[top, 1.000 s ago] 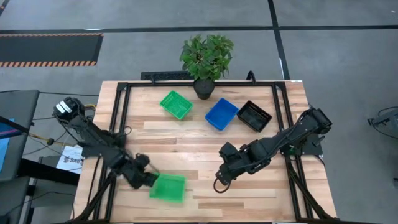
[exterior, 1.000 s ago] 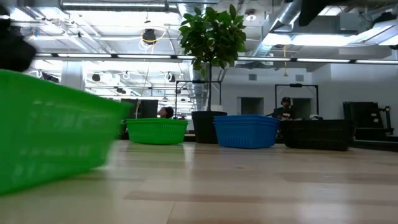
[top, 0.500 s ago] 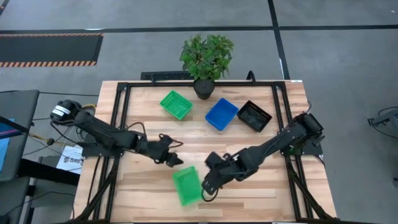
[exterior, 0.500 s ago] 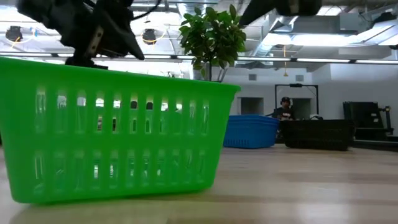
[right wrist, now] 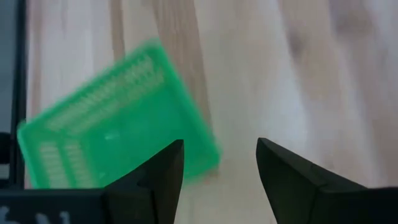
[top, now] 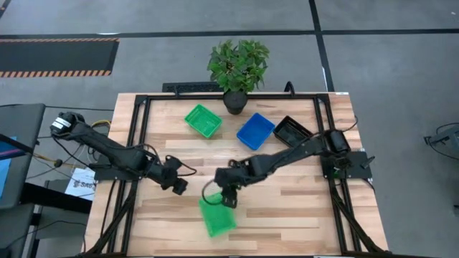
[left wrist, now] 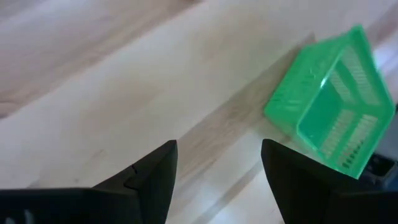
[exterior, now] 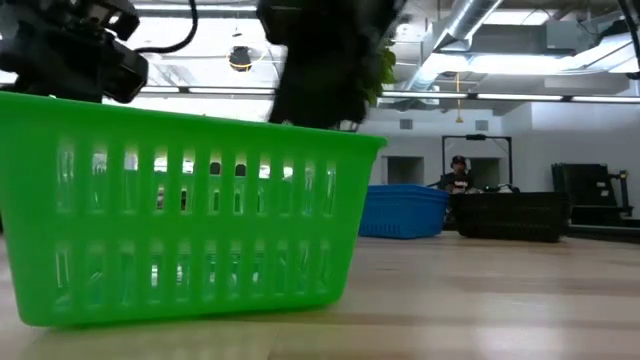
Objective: Stack baskets by color
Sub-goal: Stack the bottom green basket on the top green basket
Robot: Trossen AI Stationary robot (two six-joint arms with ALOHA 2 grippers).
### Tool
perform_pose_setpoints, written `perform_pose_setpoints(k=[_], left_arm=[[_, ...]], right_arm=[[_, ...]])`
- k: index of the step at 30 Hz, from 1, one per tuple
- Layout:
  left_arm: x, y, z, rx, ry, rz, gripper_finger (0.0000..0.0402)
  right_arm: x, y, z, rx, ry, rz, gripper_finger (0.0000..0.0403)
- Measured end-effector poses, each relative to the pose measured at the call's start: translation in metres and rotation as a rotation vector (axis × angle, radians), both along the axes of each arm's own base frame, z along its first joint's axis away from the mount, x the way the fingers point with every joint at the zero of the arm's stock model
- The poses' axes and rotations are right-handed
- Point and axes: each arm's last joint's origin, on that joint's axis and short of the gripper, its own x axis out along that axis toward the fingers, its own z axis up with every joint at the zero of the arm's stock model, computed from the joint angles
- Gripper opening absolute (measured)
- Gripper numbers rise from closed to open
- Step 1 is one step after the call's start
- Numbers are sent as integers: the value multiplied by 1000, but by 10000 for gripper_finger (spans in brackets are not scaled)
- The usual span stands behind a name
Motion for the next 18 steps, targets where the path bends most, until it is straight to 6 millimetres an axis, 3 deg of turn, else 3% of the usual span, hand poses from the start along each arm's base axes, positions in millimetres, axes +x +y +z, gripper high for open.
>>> perform_pose_setpoints(k=[4,8,15,18], left_arm=[[-5,-2,5,10,-35,32,218],[-6,-5,6,18,-45,53,218],[-11,-9,4,20,-13,62,218],[-11,-9,4,20,-16,66,218]], right_arm=[[6,-16,-3,-63,-13,86,221],[17,-20,5,-32,-94,184,221],[26,1,-12,-37,-153,290,221],[26,9,-29,-50,-104,313,221]])
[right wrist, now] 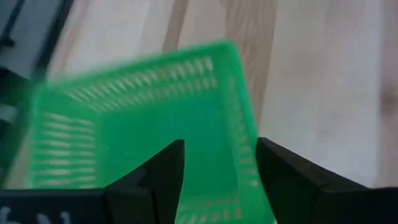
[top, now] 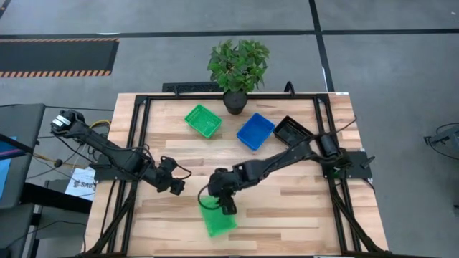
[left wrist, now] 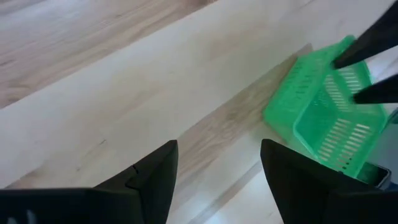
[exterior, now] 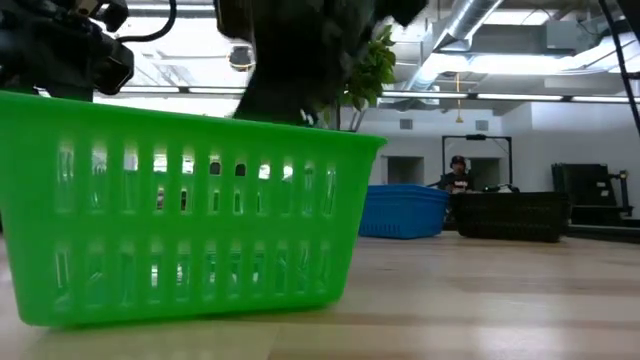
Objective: Stack baskets by color
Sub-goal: Stack the bottom green basket on the top green basket
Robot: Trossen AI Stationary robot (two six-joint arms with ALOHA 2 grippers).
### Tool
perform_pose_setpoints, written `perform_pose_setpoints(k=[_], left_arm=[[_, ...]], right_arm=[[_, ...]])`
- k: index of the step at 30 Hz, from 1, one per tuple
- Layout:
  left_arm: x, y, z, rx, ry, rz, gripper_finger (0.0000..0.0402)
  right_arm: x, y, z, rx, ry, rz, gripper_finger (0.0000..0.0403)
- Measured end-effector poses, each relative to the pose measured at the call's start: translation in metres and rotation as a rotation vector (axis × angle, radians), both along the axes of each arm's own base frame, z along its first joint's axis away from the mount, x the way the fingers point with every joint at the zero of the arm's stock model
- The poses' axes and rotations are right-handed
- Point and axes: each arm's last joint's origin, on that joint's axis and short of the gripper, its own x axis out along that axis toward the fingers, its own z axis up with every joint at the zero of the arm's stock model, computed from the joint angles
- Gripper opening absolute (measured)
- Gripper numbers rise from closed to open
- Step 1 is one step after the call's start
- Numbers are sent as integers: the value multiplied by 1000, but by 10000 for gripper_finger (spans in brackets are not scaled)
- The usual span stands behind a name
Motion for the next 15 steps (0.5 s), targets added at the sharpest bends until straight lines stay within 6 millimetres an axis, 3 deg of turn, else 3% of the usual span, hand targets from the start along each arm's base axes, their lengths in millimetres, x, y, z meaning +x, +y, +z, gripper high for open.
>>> perform_pose_setpoints(k=[8,15], left_arm=[[-1,0,-1,4,8,21,218],[0,0,0,-3,0,33,218]], right_arm=[[3,-2,-15,-25,30,-19,221],[0,-1,-14,11,80,-76,221]])
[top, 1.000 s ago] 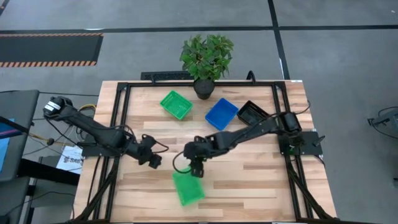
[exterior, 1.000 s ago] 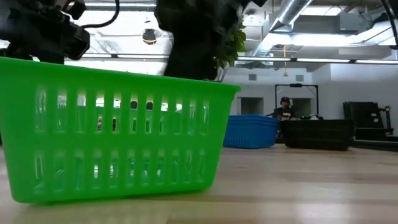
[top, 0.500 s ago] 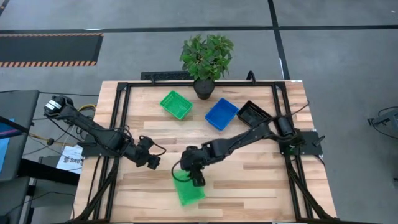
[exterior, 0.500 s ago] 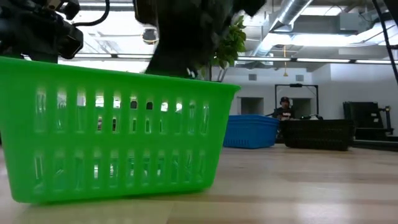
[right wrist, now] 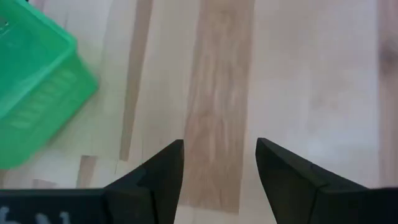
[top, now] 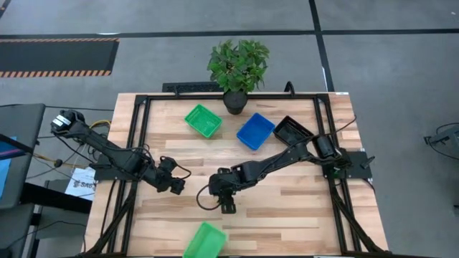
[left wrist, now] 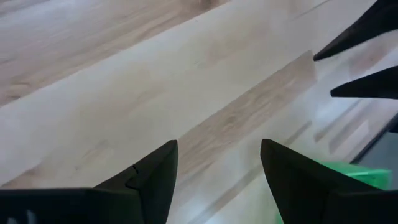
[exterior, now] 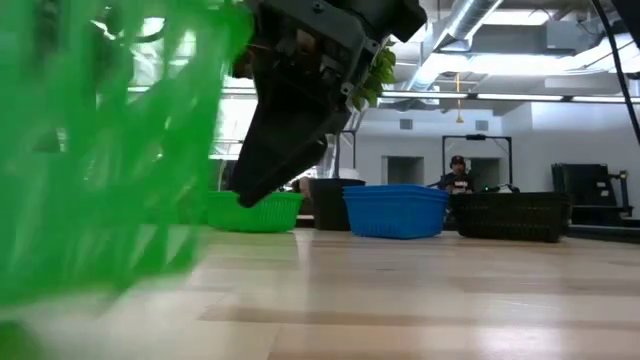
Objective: Stack baskets by color
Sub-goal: Stack the bottom green basket on the top green basket
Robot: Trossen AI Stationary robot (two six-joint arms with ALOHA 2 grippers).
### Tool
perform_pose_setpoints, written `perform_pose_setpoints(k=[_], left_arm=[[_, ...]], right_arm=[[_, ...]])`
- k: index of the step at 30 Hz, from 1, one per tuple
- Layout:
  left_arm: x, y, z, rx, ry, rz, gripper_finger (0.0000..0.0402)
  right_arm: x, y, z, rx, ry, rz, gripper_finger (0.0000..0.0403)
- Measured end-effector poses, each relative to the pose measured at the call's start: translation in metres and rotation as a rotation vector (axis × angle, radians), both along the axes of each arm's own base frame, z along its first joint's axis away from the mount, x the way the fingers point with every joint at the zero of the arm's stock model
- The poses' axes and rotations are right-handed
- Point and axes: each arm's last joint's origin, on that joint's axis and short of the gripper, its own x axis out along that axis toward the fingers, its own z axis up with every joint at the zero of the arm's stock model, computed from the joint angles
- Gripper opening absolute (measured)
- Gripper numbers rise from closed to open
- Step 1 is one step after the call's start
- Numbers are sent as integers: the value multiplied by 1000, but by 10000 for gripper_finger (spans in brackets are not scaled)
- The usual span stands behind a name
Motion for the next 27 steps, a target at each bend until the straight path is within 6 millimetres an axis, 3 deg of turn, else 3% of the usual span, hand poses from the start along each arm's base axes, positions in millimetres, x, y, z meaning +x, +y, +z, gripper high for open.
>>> perform_pose_setpoints(k=[6,12,16,21,27], left_arm=[[1,-10,3,-75,-31,-70,218],[-14,-33,3,-177,37,-260,218],[-26,-46,3,-208,61,-291,218],[-38,-61,4,-211,38,-289,218],[-53,-76,6,-243,21,-313,218]], right_arm=[[-5,3,13,58,18,-70,221],[-9,18,37,163,-46,-136,221],[-9,41,46,275,-114,-207,221],[-22,76,49,258,-155,-290,221],[-31,98,51,253,-189,-366,221]])
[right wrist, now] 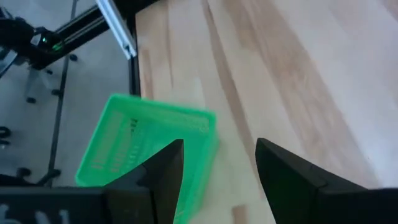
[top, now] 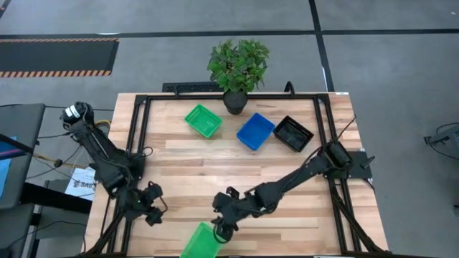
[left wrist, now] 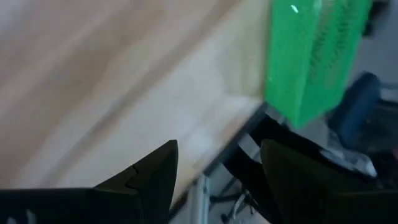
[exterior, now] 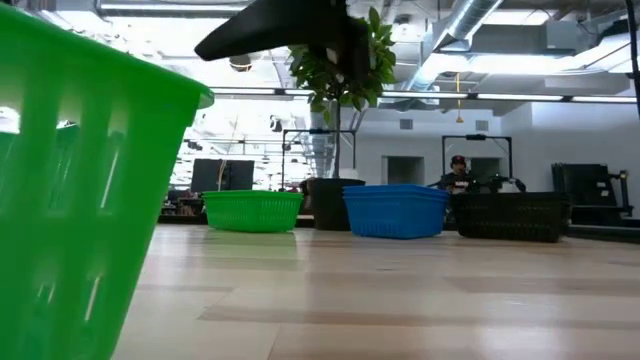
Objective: Stack baskets by color
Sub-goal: Stack the bottom green basket on the top green basket
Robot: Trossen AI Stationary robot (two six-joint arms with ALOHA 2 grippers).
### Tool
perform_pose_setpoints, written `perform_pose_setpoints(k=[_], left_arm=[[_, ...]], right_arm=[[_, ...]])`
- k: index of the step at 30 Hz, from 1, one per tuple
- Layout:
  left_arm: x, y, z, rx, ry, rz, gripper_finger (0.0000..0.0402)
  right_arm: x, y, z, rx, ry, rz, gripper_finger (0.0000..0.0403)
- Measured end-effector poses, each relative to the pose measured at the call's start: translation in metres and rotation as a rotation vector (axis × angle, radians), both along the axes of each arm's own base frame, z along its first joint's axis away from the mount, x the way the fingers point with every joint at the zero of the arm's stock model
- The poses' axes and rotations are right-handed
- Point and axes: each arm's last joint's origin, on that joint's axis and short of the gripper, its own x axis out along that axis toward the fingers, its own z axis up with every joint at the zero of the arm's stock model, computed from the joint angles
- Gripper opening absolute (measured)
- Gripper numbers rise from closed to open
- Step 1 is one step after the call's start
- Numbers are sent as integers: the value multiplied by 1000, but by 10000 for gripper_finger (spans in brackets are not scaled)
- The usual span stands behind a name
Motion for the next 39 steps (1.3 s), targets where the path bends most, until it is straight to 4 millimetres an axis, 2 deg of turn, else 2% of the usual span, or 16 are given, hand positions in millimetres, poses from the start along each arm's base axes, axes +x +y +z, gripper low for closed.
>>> perform_pose_setpoints(k=[4,7,14,22,25,29,32,36,39], left_arm=[[-5,-18,6,-107,-69,-41,214],[-1,-38,6,-191,-139,-70,205],[25,-93,-11,-172,-130,-223,179],[56,-153,-27,-153,-87,-292,159],[68,-170,-36,-139,-89,-299,149],[85,-182,-41,-157,-120,-299,138],[93,-182,-45,-141,-145,-288,131],[104,-167,-55,8,-153,-229,123],[117,-145,-63,165,-108,-163,119]], right_arm=[[-5,11,-11,3,38,-23,221],[-6,13,-8,27,32,-49,221],[-6,12,-10,33,45,-66,221],[-7,13,-10,34,50,-59,221],[-7,13,-10,37,51,-55,221],[-7,13,-10,33,50,-49,221],[-6,13,-10,30,51,-49,221],[-7,13,-10,31,51,-47,221],[-8,16,-10,45,58,-31,221]])
